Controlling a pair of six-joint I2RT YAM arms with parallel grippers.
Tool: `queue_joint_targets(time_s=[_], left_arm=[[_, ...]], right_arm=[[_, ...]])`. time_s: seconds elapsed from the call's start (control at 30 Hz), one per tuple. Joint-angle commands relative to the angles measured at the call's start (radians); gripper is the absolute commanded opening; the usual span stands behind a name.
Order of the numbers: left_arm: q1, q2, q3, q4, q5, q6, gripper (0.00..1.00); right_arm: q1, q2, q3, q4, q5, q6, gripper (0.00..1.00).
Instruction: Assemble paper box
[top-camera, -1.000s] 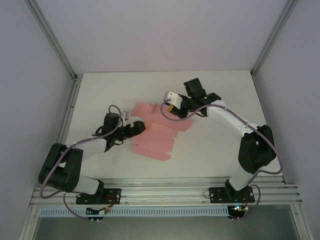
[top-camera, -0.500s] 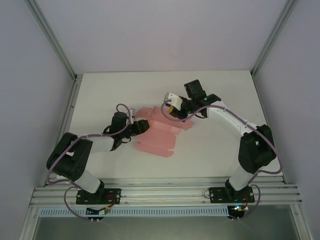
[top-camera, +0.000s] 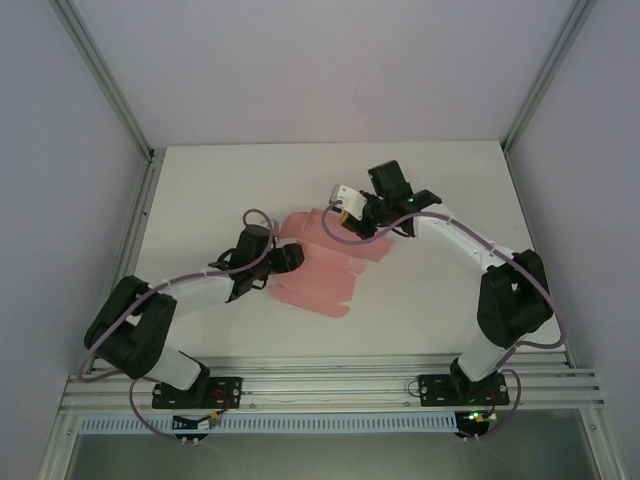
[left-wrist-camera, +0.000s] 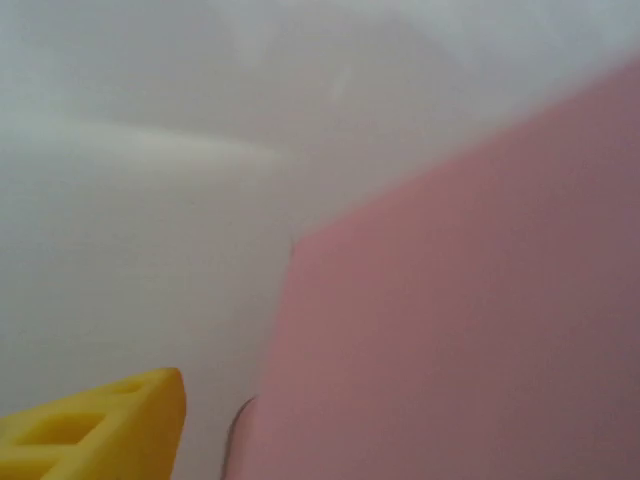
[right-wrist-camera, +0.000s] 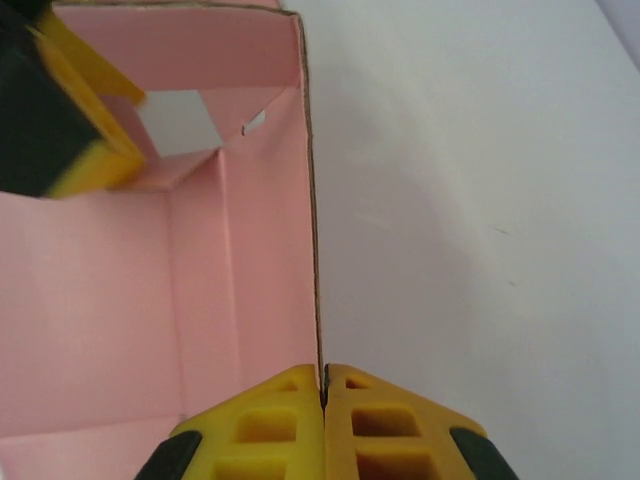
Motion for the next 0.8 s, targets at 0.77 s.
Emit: queue_joint_targets(time_s=[0.77], left_arm=[[0.3, -0.211, 0.02, -0.299, -0.249, -0.082, 1.0]], right_arm=[[0.191, 0.262, -0.42, 1.382, 0.596, -0.696, 0.0]])
